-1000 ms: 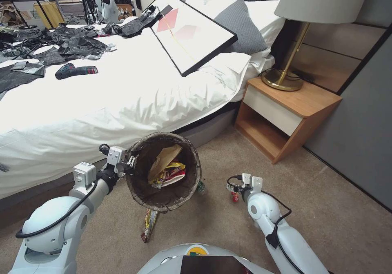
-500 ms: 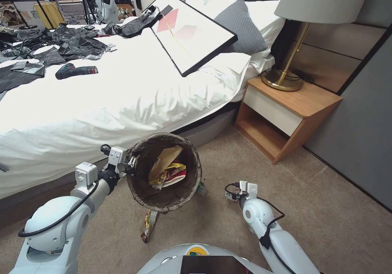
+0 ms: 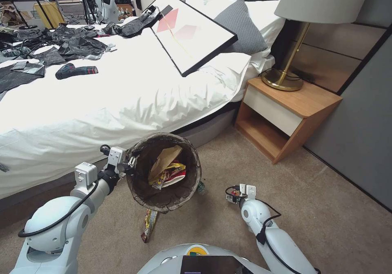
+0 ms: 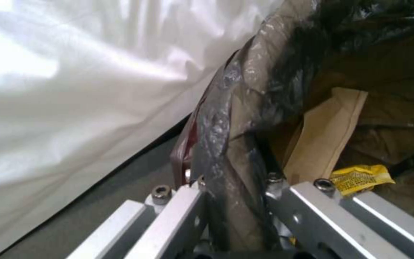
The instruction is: Pick up the trash bin, then pick up the garbage from the floor and place it into the trash bin.
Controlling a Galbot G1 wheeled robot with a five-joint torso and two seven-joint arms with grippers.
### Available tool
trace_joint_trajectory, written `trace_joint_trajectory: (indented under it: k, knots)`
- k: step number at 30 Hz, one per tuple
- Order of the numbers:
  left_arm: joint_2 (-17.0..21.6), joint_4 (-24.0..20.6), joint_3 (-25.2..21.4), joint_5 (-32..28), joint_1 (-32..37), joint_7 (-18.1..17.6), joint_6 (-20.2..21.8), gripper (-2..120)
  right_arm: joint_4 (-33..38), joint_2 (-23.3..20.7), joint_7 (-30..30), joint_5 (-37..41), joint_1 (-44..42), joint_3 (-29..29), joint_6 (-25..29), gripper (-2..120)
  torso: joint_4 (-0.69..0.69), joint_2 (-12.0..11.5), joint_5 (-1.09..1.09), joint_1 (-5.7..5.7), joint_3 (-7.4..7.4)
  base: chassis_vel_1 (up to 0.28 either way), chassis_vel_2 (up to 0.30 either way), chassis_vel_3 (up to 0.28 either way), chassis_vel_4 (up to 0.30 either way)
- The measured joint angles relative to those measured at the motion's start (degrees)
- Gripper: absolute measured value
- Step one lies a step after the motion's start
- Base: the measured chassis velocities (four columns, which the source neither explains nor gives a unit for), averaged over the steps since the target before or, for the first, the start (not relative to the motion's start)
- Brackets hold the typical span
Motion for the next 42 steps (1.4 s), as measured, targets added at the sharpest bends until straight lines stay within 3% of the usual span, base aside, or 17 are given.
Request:
trace_joint_trajectory:
  k: [33,42]
  knots:
    - [0.15,0.68,-0.03,0.13,-0.27,0.12,0.0,0,-6.85,1.7,-1.24,-3.23,4.17,-1.79,1.0,98,0.0,0.0,0.0,0.0,0.0,0.0,0.0,0.0,0.0]
    - [0.29,0.91,0.06,0.17,-0.48,0.15,0.0,0,-7.5,1.4,-2.85,-3.62,3.86,-1.22,1.28,65,0.02,0.01,0.0,-0.01,-0.01,0.0,0.0,0.0,0.0]
